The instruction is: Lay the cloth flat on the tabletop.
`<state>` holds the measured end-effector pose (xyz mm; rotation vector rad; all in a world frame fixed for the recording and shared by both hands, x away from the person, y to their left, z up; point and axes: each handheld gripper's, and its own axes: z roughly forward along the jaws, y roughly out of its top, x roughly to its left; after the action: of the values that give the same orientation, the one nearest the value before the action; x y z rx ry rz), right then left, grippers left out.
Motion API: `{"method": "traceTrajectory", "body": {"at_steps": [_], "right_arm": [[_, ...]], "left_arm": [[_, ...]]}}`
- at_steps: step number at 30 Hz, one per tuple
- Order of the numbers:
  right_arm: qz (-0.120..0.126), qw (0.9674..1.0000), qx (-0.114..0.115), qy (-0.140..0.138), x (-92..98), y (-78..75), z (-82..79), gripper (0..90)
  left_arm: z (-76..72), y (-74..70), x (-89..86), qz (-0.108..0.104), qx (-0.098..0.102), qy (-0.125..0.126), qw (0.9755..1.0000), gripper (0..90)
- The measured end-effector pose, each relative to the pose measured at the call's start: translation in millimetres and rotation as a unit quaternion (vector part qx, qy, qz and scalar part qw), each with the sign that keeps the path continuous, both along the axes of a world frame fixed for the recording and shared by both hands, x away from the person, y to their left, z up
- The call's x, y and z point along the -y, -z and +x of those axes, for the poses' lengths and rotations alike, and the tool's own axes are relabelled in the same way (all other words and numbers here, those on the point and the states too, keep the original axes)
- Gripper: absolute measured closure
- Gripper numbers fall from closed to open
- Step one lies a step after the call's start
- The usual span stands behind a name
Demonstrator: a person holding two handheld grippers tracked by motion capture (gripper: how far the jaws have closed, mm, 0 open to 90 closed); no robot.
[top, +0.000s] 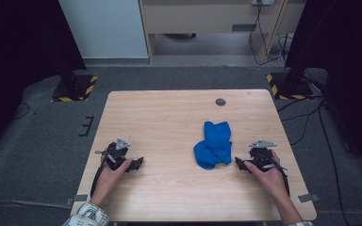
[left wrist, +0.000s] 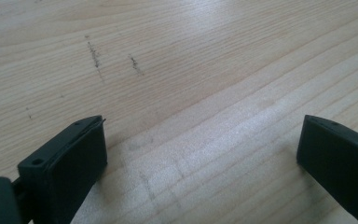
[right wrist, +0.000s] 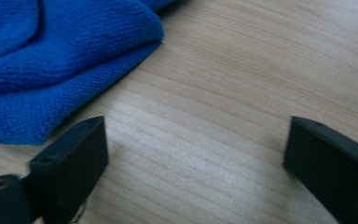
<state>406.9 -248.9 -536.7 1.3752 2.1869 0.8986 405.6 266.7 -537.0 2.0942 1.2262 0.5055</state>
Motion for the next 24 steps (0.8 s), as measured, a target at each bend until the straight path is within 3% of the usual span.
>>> {"method": "traceTrajectory", "body": {"at_steps": [5,8,12,17,24], "right_arm": [[-0.002,0.9988,0.044,-0.023,-8.5,-13.5,5.1,18.8],[0.009,0.9957,0.081,-0.044,-16.1,-23.0,4.9,27.6],[0.017,0.9920,0.107,-0.064,-25.7,-31.0,3.4,37.8],[0.023,0.9895,0.119,-0.078,-29.9,-37.6,4.5,47.9],[0.022,0.9893,0.115,-0.087,-31.6,-39.3,14.0,55.5]], "left_arm": [[-1.9,-0.6,0.0,0.001,0.002,0.003,1.0000,1.8],[-2.7,-1.4,0.0,0.002,0.000,0.004,1.0000,3.0],[-6.4,-3.4,0.4,0.017,0.006,0.005,0.9998,4.6],[-13.5,-4.9,-5.1,0.022,0.006,0.002,0.9997,5.8],[-15.5,-6.7,-4.3,0.015,0.009,-0.002,0.9998,6.0]]}}
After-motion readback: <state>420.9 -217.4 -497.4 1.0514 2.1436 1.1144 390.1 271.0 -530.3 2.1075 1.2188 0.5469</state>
